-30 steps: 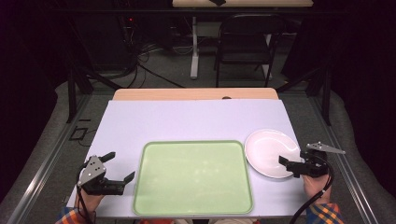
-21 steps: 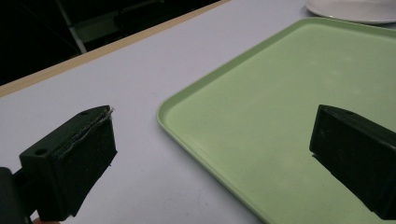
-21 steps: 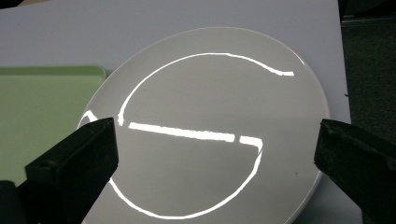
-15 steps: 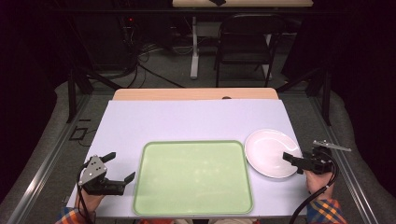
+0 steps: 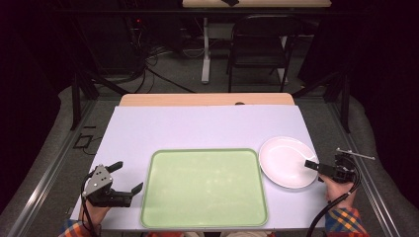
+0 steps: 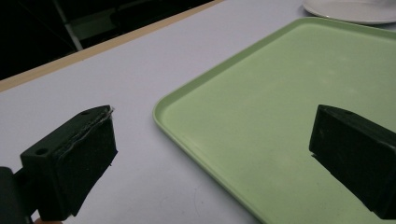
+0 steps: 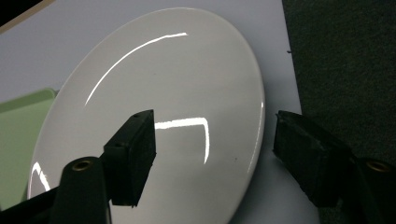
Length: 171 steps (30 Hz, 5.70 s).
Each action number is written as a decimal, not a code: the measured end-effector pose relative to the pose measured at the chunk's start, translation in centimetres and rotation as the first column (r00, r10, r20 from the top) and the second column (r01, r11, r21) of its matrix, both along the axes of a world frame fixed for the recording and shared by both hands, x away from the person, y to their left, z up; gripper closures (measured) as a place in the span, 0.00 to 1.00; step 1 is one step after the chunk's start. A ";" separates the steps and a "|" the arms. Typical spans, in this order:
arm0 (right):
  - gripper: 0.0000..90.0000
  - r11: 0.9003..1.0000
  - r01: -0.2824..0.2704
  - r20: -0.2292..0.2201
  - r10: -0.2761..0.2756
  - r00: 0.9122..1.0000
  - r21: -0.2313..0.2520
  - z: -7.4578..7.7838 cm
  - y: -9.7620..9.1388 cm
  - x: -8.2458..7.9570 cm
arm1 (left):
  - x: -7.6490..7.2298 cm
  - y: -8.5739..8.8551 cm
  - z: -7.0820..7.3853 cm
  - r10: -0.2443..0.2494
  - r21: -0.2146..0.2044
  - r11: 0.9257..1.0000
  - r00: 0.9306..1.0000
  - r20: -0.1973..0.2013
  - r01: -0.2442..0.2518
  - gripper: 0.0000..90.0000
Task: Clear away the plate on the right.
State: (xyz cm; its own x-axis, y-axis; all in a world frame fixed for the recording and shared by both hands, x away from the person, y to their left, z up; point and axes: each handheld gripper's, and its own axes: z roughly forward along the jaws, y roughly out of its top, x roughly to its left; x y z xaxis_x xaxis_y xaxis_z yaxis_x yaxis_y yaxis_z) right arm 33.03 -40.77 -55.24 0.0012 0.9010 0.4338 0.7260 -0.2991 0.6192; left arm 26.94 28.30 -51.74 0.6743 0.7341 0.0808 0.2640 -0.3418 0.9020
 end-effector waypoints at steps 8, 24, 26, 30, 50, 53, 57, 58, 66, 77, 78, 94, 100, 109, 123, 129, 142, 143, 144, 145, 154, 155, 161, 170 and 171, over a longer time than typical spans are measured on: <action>0.46 0.988 0.059 -0.007 -0.058 0.998 0.139 -0.6 -0.7 0.5 | 0.1 -0.1 0.0 -0.002 0.010 1.000 1.000 -0.003 0.002 0.01; 0.73 0.977 0.108 0.024 -0.114 0.993 0.182 -1.7 -1.1 0.7 | 0.1 0.0 0.0 0.016 0.020 1.000 1.000 0.003 -0.016 0.01; 0.75 0.978 0.110 0.028 -0.116 0.993 0.179 -1.8 -1.1 0.7 | 0.1 0.0 0.0 0.016 0.017 1.000 1.000 0.004 -0.016 0.01; 0.79 0.977 0.120 0.024 -0.126 0.992 0.176 -1.9 -1.2 0.6 | 0.2 0.0 -0.1 0.017 0.024 1.000 1.000 0.000 -0.017 0.01; 0.92 0.937 0.164 -0.012 -0.169 0.986 0.309 -1.7 -1.9 0.3 | 0.2 0.1 -0.1 0.053 0.033 0.998 0.999 0.005 -0.053 0.02; 0.93 0.929 0.160 0.009 -0.172 0.985 0.334 -1.3 -2.0 0.1 | 0.2 0.2 -0.1 0.059 0.025 0.998 0.998 0.006 -0.059 0.03; 0.95 0.923 0.155 0.036 -0.179 0.983 0.353 -0.7 -2.0 -0.2 | 0.1 0.3 -0.1 0.058 0.026 0.998 0.998 0.006 -0.058 0.03; 0.95 0.927 0.151 0.040 -0.175 0.984 0.343 -0.5 -1.9 -0.3 | 0.1 0.3 -0.1 0.056 0.026 0.998 0.998 0.005 -0.056 0.03; 0.96 0.937 0.134 0.088 -0.171 0.981 0.324 0.9 -1.5 -0.9 | 0.1 0.3 0.0 0.051 0.025 0.998 0.999 0.009 -0.051 0.03; 0.97 0.971 0.121 0.131 -0.150 0.980 0.204 2.4 -1.0 -1.1 | 0.0 0.3 0.0 0.045 0.004 0.999 0.999 0.009 -0.045 0.04; 0.96 0.977 0.111 0.145 -0.139 0.980 0.182 2.7 -0.8 -1.2 | 0.0 0.3 0.0 0.044 0.004 0.999 0.999 0.008 -0.044 0.04; 0.96 0.998 0.060 0.251 -0.055 0.967 -0.015 6.0 2.0 -1.4 | -0.1 0.3 0.0 0.035 -0.008 0.999 0.999 0.006 -0.035 0.04; 0.96 0.990 0.029 0.299 0.015 0.954 -0.141 7.7 3.7 -1.9 | 0.0 0.2 -0.1 0.031 0.001 1.000 1.000 0.002 -0.031 0.04; 0.96 0.962 0.005 0.332 0.089 0.939 -0.273 9.4 5.7 -2.3 | 0.1 0.1 -0.1 0.022 0.002 1.000 1.000 -0.011 -0.022 0.05; 0.96 0.912 -0.013 0.353 0.173 0.920 -0.411 10.9 8.0 -2.6 | 0.2 0.0 -0.1 0.008 -0.002 1.000 1.000 -0.012 -0.008 0.05; 0.96 0.891 -0.030 0.355 0.212 0.911 -0.454 11.4 8.5 -2.7 | 0.3 -0.1 -0.2 0.005 -0.004 1.000 1.000 -0.015 -0.005 0.05; 0.96 0.822 -0.024 0.373 0.284 0.883 -0.569 12.3 10.2 -3.2 | 0.3 0.0 -0.2 0.006 -0.002 1.000 1.000 -0.017 -0.006 0.05; 0.96 0.812 -0.029 0.372 0.298 0.879 -0.583 12.4 10.5 -3.3 | 0.3 0.0 -0.2 0.009 -0.002 1.000 1.000 -0.015 -0.009 0.05; 0.96 0.812 -0.029 0.372 0.298 0.879 -0.583 12.4 10.5 -3.3 | 0.3 0.0 -0.1 0.009 -0.005 1.000 1.000 -0.017 -0.009 0.05; 0.96 0.800 -0.032 0.376 0.316 0.871 -0.599 12.4 10.8 -3.3 | 0.3 0.0 -0.1 0.006 -0.004 1.000 1.000 -0.016 -0.006 0.05; 0.95 0.783 -0.084 0.380 0.390 0.839 -0.617 12.5 11.4 -3.7 | 0.3 -0.1 -0.2 0.004 0.002 1.000 1.000 -0.017 -0.004 0.05; 0.94 0.791 -0.094 0.381 0.390 0.839 -0.604 12.5 11.2 -3.6 | 0.3 -0.1 -0.1 0.005 -0.004 1.000 1.000 -0.014 -0.005 0.05; 0.92 0.805 -0.131 0.362 0.398 0.843 -0.579 12.0 11.1 -3.3 | 0.3 -0.1 -0.1 0.001 -0.003 1.000 1.000 -0.014 -0.001 0.05; 0.95 0.909 -0.093 0.363 0.254 0.897 -0.406 11.0 8.3 -2.0 | 0.5 -0.1 -0.2 0.000 -0.025 1.000 0.999 -0.032 -0.001 0.05; 0.95 0.937 -0.075 0.362 0.205 0.909 -0.341 10.6 7.2 -1.6 | 0.6 -0.2 -0.2 0.001 -0.028 1.000 0.999 -0.040 -0.002 0.05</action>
